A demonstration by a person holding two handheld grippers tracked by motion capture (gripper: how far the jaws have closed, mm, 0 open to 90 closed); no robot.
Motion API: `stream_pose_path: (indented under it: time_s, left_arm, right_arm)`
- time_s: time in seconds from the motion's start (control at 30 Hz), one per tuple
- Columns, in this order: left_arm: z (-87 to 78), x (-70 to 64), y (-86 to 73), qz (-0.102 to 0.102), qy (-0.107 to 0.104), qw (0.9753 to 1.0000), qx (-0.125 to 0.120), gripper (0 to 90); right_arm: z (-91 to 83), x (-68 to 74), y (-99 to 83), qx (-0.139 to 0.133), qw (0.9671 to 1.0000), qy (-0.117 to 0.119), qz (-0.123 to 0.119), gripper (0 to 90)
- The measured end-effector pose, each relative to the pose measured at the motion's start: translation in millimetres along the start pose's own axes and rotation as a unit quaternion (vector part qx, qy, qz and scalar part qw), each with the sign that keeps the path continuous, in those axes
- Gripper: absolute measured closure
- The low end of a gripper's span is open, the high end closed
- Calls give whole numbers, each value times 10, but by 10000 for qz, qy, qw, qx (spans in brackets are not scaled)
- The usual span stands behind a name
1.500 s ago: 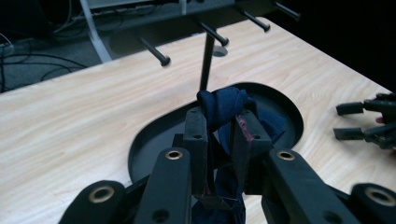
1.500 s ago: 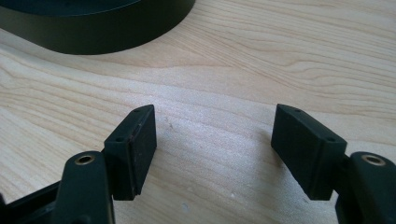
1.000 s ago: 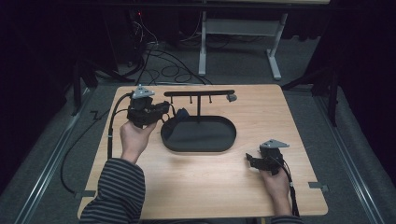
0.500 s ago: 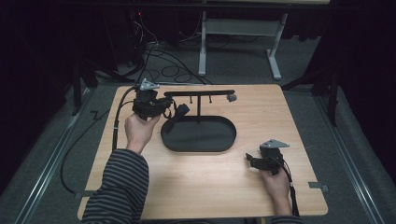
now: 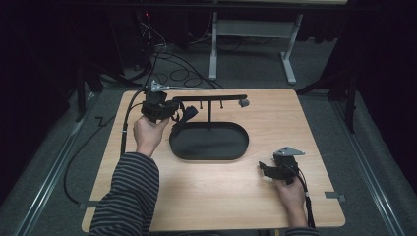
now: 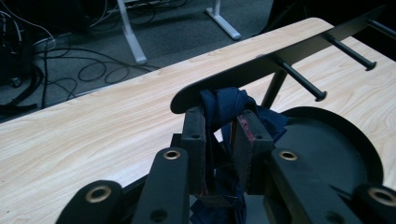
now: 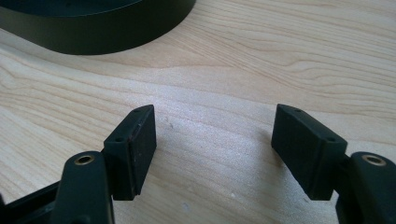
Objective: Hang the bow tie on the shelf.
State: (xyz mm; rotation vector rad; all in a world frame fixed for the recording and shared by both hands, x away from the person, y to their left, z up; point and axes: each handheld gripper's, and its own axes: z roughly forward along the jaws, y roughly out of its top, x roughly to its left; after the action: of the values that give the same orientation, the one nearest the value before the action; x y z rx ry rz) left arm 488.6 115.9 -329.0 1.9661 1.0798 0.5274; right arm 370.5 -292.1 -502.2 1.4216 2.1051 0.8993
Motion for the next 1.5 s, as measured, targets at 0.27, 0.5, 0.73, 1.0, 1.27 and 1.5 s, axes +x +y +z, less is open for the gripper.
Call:
stream_pose_path:
  time_s: [0.27,0.5,0.73,1.0,1.27,1.5]
  left_arm:
    - [42,26,4,-39,-3,10000,36,723]
    - [36,40,-17,-87,-12,10000,47,681]
    - [-23,51,-40,-139,-52,9999,59,608]
    - [-10,113,-44,-282,-30,9995,119,586]
    - [-24,107,-63,-269,-21,9996,107,580]
    - [-116,109,-114,-323,-37,9995,-15,540]
  right_arm:
    - [-1,0,0,4,10000,2,9,323]
    - [-1,-1,-1,3,10000,3,10,322]
    - [-4,-4,-1,13,10000,18,-2,322]
    - [-4,-6,-1,10,10000,26,8,322]
    - [-4,-12,-2,-1,10000,36,-14,322]
    - [-5,-9,-3,6,10000,34,6,322]
